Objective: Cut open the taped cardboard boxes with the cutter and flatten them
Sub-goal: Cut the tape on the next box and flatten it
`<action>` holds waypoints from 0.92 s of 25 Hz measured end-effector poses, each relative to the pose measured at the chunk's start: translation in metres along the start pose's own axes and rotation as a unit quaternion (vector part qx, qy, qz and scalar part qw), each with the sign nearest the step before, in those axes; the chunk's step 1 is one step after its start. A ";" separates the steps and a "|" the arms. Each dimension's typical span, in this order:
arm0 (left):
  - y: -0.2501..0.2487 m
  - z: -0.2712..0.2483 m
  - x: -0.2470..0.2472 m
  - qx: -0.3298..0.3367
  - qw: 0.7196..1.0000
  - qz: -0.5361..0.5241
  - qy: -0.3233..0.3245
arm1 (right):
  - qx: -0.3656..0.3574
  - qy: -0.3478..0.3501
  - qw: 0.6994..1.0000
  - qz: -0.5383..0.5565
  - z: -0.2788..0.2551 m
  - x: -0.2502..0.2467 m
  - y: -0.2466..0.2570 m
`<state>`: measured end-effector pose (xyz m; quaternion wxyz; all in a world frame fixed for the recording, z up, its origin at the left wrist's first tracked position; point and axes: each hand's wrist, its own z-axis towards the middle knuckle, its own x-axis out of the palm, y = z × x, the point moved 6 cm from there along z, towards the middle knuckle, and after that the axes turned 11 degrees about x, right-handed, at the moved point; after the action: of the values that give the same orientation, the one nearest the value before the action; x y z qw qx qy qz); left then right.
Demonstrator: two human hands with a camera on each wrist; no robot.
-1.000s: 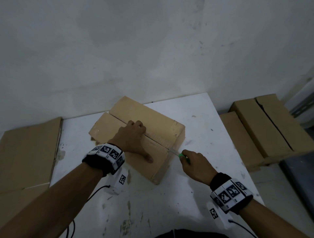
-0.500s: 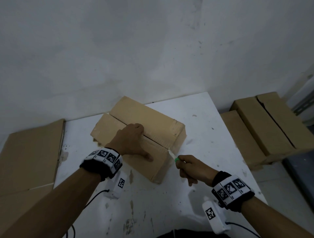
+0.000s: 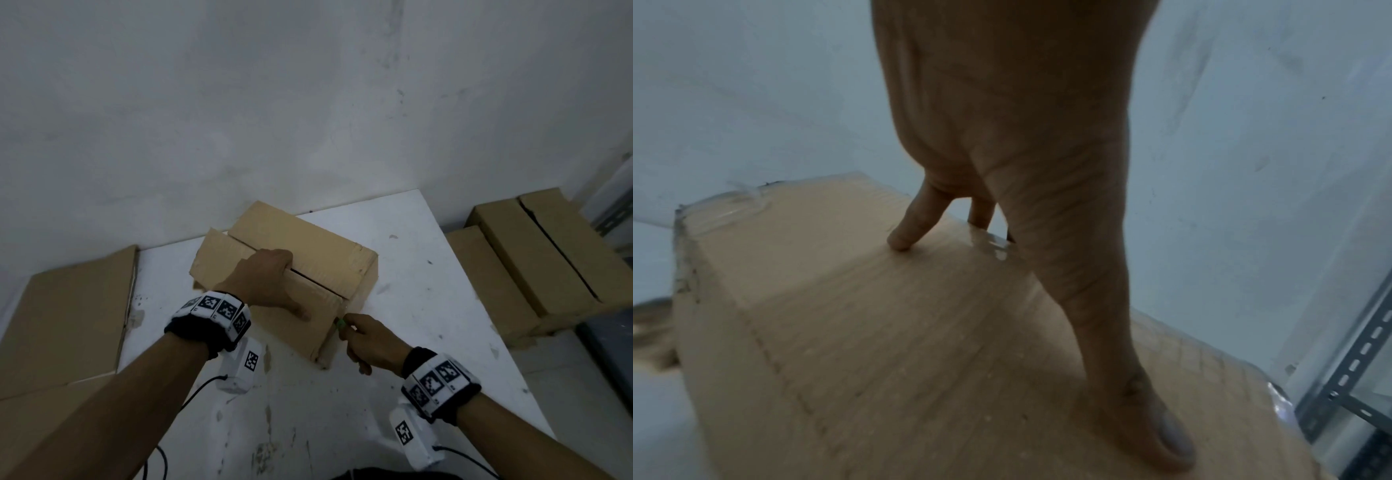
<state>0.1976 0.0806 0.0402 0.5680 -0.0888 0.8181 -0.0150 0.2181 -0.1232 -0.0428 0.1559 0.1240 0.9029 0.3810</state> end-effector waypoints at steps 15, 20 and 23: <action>-0.008 -0.017 -0.021 0.012 0.981 -0.111 0.156 | -0.111 -0.224 0.944 -0.213 0.001 -0.027 -0.012; -0.015 0.014 0.024 -0.028 0.954 -0.023 0.298 | -0.106 -0.224 0.938 -0.243 0.006 -0.030 -0.008; -0.015 0.027 0.036 -0.089 0.958 -0.148 0.228 | -0.109 -0.245 0.934 -0.238 0.005 -0.033 -0.009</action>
<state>0.2127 0.0619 -0.0008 0.3475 -0.2529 0.9018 -0.0461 0.2499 -0.1370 -0.0463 0.4709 -0.0224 0.7927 0.3865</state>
